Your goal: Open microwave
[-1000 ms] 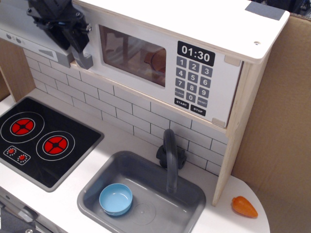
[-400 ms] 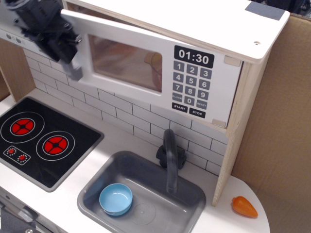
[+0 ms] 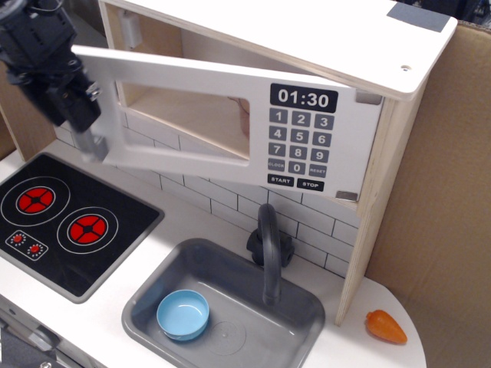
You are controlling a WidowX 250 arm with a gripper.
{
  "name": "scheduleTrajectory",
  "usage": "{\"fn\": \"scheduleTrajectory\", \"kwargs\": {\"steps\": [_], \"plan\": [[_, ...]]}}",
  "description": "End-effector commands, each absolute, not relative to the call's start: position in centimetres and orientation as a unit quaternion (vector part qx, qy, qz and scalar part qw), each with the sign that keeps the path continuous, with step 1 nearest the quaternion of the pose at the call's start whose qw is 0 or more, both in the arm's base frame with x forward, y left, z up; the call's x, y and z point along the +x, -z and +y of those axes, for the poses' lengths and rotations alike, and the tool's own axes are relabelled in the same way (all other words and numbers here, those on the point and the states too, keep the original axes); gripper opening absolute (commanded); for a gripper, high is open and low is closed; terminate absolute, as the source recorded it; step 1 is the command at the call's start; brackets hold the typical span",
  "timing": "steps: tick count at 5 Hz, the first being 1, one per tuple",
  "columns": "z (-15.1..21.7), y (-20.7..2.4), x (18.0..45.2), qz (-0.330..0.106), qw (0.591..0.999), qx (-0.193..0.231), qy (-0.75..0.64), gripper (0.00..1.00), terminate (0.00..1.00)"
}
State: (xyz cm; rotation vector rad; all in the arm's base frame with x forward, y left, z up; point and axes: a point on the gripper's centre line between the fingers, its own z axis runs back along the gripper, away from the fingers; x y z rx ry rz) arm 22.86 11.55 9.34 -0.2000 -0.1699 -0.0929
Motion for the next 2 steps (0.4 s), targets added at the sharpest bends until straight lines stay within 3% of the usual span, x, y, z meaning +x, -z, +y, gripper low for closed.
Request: {"fn": "scheduleTrajectory", "kwargs": {"steps": [1,2], "plan": [[8.9,-16.9,20.2,0.015,0.977,-0.195,0.086,1.0,0.0],[8.3,-20.7,21.5,-0.007,0.968,-0.242,0.06,1.0,0.0]]}}
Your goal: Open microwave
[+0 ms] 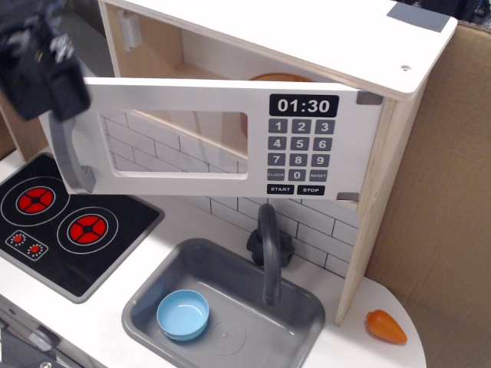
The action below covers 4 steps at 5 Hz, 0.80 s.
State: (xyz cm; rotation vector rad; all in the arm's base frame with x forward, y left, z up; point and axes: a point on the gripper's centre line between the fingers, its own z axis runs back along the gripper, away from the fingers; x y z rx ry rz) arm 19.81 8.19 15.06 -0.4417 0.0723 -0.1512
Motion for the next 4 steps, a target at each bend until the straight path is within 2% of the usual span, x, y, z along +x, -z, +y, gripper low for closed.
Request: {"fn": "scheduleTrajectory", "kwargs": {"steps": [1,2,3,4], "plan": [[9.1,-22.2,24.7,-0.067,0.969,-0.238,-0.019,1.0,0.0],[9.9,-20.7,27.1,-0.113,0.973,-0.189,-0.066,1.0,0.0],[11.0,-18.2,28.8,-0.12,0.978,-0.142,-0.097,1.0,0.0],[11.6,-15.2,29.1,-0.121,0.984,-0.088,-0.094,1.0,0.0]]}}
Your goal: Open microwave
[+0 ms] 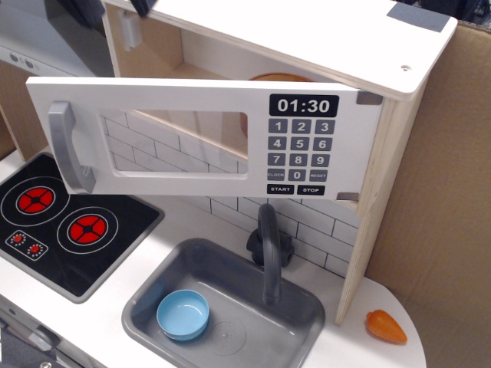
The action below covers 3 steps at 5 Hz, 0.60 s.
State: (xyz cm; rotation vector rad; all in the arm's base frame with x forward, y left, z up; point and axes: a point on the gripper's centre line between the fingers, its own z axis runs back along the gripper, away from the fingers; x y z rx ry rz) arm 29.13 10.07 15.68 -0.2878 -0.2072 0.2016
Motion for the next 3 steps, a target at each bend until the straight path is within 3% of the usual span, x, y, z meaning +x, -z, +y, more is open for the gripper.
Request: {"fn": "scheduleTrajectory", "kwargs": {"steps": [1,2,3], "plan": [[11.9,-12.8,29.2,-0.097,0.988,-0.044,-0.113,1.0,0.0],[10.7,-11.4,28.1,-0.073,0.993,-0.028,-0.094,1.0,0.0],[8.3,-11.4,26.2,-0.048,0.996,-0.04,-0.058,1.0,0.0]]}}
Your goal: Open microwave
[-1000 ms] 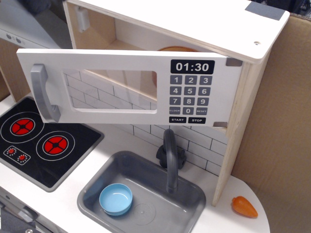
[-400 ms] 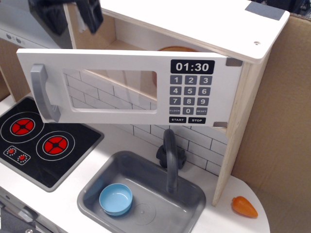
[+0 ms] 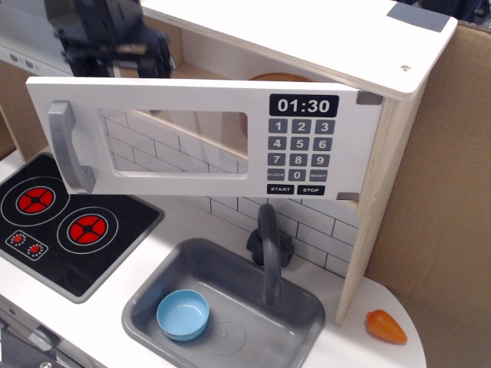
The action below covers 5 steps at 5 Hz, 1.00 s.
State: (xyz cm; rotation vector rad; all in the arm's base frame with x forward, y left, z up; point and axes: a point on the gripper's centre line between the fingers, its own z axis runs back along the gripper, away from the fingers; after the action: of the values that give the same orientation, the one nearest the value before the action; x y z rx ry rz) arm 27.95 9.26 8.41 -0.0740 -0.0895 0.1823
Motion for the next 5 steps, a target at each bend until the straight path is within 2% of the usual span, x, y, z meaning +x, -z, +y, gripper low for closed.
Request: {"fn": "scheduleTrajectory", "kwargs": {"steps": [1,2,3,4,5], "plan": [[5.8,-12.2,24.4,-0.029,0.998,-0.055,-0.03,1.0,0.0],[2.5,-12.1,23.0,-0.006,0.998,-0.066,-0.014,1.0,0.0],[0.3,-11.3,23.1,-0.009,0.997,-0.073,-0.016,1.0,0.0],[-0.7,-11.0,24.0,-0.038,0.996,-0.07,-0.027,1.0,0.0],[-0.7,-11.0,26.4,-0.075,0.993,-0.062,-0.062,1.0,0.0]]}}
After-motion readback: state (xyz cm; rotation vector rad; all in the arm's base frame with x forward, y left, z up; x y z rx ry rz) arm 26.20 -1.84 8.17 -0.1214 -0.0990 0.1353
